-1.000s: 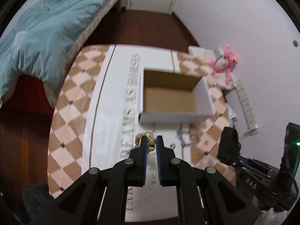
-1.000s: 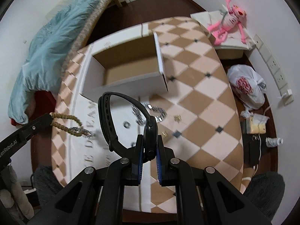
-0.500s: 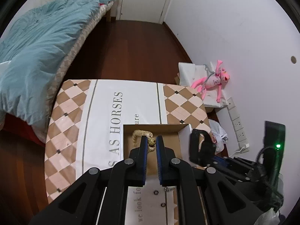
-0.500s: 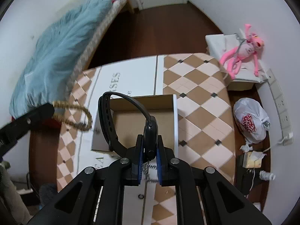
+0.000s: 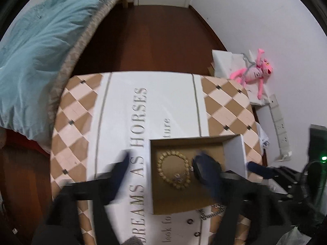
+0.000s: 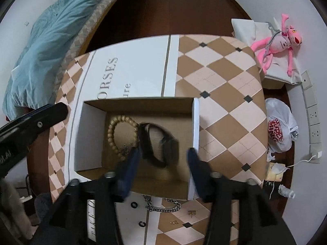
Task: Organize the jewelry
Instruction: 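Carry the watch and bracelet into the white box and open both tools, then withdraw both tools from the box toward the remaining jewelry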
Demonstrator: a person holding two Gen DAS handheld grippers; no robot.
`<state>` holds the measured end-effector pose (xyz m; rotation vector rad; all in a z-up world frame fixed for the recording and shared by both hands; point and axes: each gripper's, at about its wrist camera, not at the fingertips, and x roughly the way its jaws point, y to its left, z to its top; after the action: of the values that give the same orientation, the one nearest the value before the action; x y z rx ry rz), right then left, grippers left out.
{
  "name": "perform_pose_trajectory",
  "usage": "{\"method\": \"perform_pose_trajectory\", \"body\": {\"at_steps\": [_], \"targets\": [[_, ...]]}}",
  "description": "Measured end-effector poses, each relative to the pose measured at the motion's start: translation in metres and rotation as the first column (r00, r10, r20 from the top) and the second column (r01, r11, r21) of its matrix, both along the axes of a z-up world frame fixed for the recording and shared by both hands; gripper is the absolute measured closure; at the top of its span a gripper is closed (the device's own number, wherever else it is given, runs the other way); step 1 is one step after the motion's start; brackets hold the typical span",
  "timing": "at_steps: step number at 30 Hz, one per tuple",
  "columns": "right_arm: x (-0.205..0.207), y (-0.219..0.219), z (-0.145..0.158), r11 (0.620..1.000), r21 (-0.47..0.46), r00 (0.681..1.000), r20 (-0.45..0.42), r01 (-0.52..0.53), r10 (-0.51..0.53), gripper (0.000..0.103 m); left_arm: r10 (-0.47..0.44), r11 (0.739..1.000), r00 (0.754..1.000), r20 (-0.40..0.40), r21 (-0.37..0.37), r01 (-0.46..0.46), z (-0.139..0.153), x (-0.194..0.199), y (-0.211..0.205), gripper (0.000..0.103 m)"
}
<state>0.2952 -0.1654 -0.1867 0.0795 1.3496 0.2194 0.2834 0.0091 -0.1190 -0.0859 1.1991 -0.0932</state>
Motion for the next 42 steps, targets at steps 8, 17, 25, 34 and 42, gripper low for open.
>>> {"method": "perform_pose_trajectory", "body": {"at_steps": [8, 17, 25, 34, 42], "targets": [[-0.006, 0.002, 0.021, 0.989, -0.150, 0.996, 0.093, 0.016, -0.002, 0.014, 0.033, 0.988, 0.993, 0.116, 0.144, -0.049, 0.015, -0.018, 0.012, 0.006], [-0.036, -0.008, 0.037, 0.982, -0.178, 0.988, 0.153, 0.060, -0.033, 0.007, 0.056, 0.984, 0.990, 0.133, 0.159, -0.077, 0.014, -0.049, 0.013, 0.005], [-0.072, -0.017, 0.077, 0.979, -0.178, 0.965, 0.258, 0.102, -0.053, 0.007, 0.063, 0.987, 0.980, 0.191, 0.131, -0.088, 0.041, -0.083, 0.008, 0.005], [-0.124, -0.033, 0.096, 0.985, -0.102, 0.947, 0.302, 0.142, -0.106, 0.007, 0.070, 0.985, 0.964, 0.256, 0.133, -0.107, 0.058, -0.128, 0.003, 0.005], [-0.166, -0.058, 0.002, 0.981, -0.035, 0.973, 0.141, 0.188, -0.182, 0.016, 0.086, 0.975, 0.989, 0.123, 0.195, -0.109, -0.020, -0.165, -0.009, 0.005]]}}
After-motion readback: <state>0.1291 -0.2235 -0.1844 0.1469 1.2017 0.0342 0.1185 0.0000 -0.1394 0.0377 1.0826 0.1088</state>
